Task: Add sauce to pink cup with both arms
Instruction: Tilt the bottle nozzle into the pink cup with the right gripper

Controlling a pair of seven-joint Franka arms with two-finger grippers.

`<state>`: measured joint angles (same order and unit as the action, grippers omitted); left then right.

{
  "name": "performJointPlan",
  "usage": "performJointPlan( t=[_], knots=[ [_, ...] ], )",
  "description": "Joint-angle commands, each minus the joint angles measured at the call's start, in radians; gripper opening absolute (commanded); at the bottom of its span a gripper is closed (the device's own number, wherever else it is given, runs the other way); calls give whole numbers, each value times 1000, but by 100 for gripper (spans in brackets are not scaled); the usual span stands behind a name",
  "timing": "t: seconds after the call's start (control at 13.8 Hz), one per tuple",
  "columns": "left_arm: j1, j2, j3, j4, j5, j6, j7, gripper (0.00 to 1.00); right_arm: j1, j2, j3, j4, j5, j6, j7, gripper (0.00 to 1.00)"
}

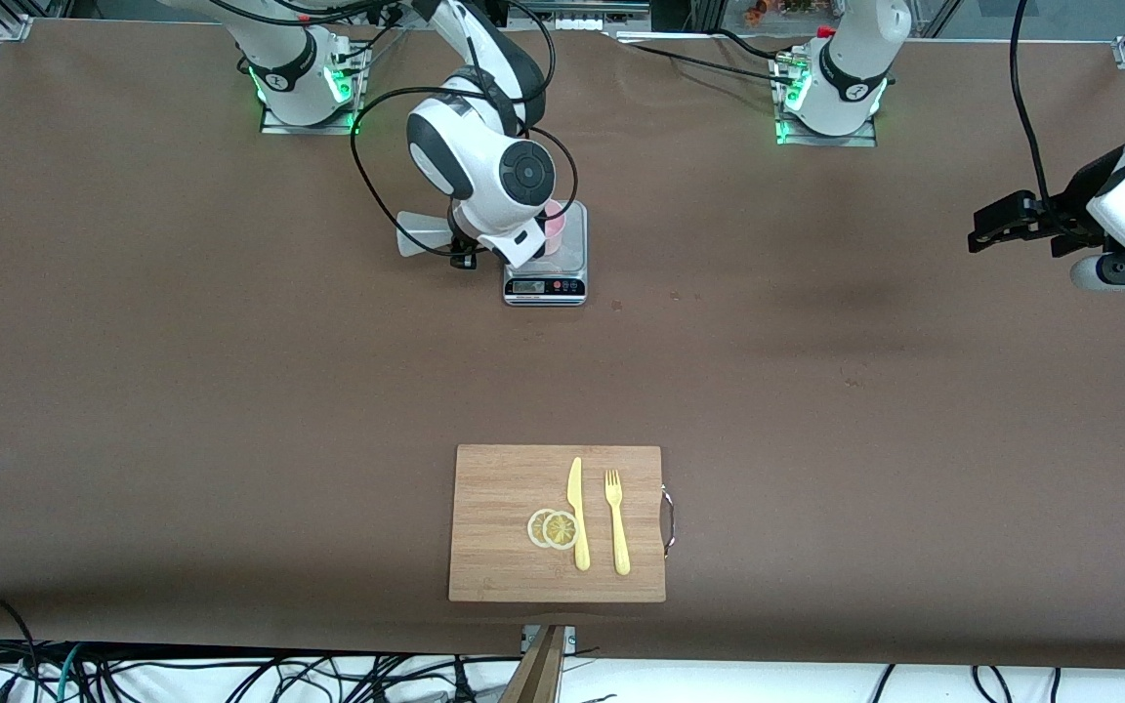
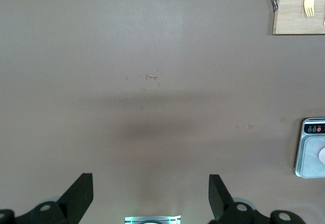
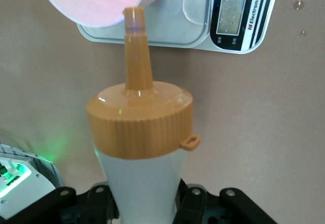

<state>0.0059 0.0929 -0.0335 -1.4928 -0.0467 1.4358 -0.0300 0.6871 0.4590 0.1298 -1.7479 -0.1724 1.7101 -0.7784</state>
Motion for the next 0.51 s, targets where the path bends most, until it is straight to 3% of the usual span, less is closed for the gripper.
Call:
performJointPlan(
  t=[0.0,0.43],
  knots=[
    [-4,10,0,26,19,-14,10,100,20,21,11,51,-45,-46,34,4],
    [-3,11,0,26,19,-14,9,100,40,36,33,88,-114,-104,70,4]
  ],
)
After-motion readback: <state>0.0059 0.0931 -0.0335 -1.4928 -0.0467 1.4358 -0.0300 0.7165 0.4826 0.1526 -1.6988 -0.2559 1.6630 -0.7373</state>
